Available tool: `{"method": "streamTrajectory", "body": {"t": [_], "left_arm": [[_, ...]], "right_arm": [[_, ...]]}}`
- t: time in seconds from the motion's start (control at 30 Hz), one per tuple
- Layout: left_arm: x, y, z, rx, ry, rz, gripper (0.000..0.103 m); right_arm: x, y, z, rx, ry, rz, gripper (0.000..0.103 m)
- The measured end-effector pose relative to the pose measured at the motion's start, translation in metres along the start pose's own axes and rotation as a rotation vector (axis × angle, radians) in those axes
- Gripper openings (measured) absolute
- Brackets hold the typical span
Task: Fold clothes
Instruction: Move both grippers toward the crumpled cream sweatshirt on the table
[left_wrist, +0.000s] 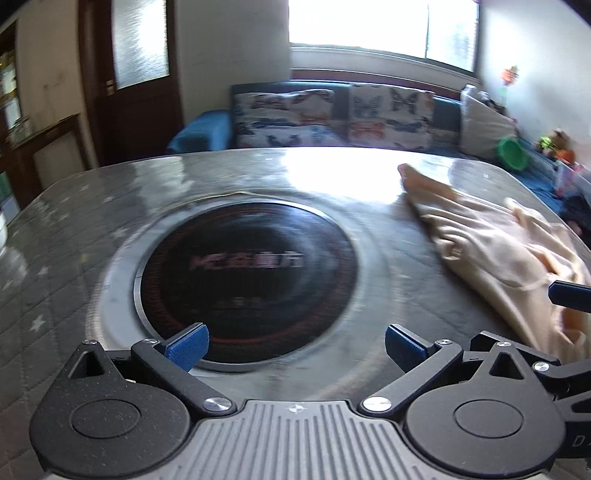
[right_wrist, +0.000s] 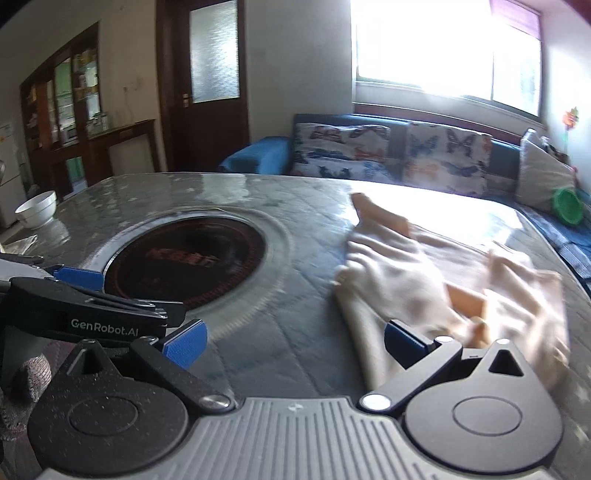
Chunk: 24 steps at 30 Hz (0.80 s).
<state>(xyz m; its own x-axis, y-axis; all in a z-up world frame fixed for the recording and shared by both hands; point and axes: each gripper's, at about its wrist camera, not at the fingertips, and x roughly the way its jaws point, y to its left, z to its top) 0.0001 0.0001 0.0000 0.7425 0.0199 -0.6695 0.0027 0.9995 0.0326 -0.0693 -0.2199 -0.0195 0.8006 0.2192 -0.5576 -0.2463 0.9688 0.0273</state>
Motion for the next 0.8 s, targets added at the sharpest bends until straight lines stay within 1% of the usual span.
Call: {"method": "streamTrajectory", "body": {"t": [0.1,0.23,0.33,0.43,0.53,0.67,0.73,0.8], "left_arm": [[0.001,0.000,0.000,-0.007,0.002,0.002,0.103],[0.010,-0.009,0.010,0.008,0.021,0.021,0.103],[0.002,-0.039,-0.002,0.025,-0.001,0.045,0.103],[-0.008,-0.072,-0.016,0.042,-0.026,0.068,0.103],[-0.018,-0.081,-0.024,0.050,-0.033,0.046,0.103],[-0.026,-0.097,-0.035,0.060,-0.025,0.018,0.103],[-0.031,-0.103,-0.040,0.065,-0.022,0.007,0.103],[-0.032,-0.110,-0.040,0.080,-0.012,-0.008,0.103]], "right_arm": [[-0.004,-0.002,-0.002,0.013,-0.012,0.000,0.103],[-0.012,-0.009,-0.011,0.017,-0.016,0.007,0.103],[-0.012,-0.025,-0.013,0.028,-0.002,0.021,0.103],[-0.023,-0.049,-0.022,0.048,-0.003,0.043,0.103],[-0.037,-0.069,-0.031,0.058,-0.013,0.060,0.103],[-0.045,-0.084,-0.031,0.046,0.003,0.049,0.103],[-0.051,-0.084,-0.030,0.040,0.014,0.042,0.103],[-0.055,-0.093,-0.032,0.037,0.031,0.044,0.103]]}}
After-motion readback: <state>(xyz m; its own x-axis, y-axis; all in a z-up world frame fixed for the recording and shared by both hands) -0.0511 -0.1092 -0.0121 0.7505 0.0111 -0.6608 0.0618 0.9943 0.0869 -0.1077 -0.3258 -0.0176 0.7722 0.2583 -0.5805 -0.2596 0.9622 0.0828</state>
